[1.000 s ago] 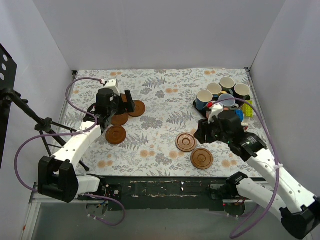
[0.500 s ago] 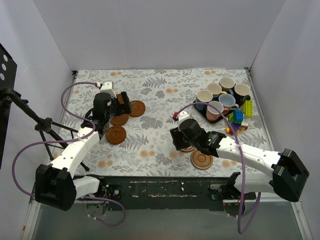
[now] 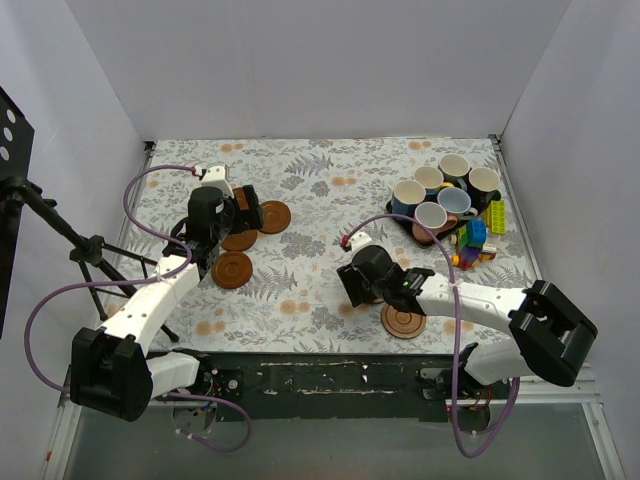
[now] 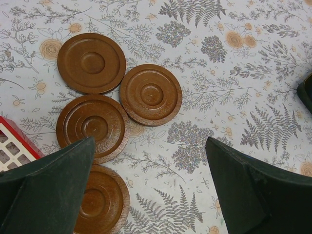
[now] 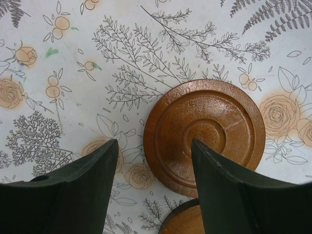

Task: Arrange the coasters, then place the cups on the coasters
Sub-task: Move the coaster to the center of the board.

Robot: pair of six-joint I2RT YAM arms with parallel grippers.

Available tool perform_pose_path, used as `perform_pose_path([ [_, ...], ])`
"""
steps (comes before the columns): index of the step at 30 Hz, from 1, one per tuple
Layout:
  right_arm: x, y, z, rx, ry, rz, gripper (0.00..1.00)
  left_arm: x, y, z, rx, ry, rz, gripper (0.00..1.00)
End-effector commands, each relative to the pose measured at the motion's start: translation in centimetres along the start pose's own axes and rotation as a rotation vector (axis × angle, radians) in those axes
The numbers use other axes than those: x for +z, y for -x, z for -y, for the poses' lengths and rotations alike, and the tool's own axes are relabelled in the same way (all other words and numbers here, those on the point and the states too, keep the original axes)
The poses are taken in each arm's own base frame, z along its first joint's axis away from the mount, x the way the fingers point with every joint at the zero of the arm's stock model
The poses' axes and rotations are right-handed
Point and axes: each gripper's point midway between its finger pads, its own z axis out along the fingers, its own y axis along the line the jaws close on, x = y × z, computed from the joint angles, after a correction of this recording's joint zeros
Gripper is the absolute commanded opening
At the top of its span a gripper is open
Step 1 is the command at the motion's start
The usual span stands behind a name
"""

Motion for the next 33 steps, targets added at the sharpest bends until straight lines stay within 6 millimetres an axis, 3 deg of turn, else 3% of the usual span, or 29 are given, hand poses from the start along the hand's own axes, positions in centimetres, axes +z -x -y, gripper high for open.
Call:
perform_pose_path([
  [1,1.7,0.7,-0.7,-0.013,0.046,0.013,0.68,-0.3,0.5,-0.2,0.01,0.007,0.019,0.98],
  [9,2.7,0.1,-0.2,0.002,0.002,-0.021,0.65,-0.4,0.6,-0.4,0.012,0.017,0.025,0.98],
  [14,3.2,-0.8,-1.0,-0.001,0.049,-0.056,0.47,-0.6,0.9,-0.6,0.018,0.026,0.037,0.98],
  [20,4.2,-1.7,-2.4,-0.015,0.105,-0.108,0.37,-0.6,1.0,-0.7,0.019,0.03,0.038,0.98],
  [33,5.0,3.2,-8.3,-0.105,0.214,-0.007,0.36,-0.7,1.0,-0.8,0.019,0.036,0.042,0.98],
])
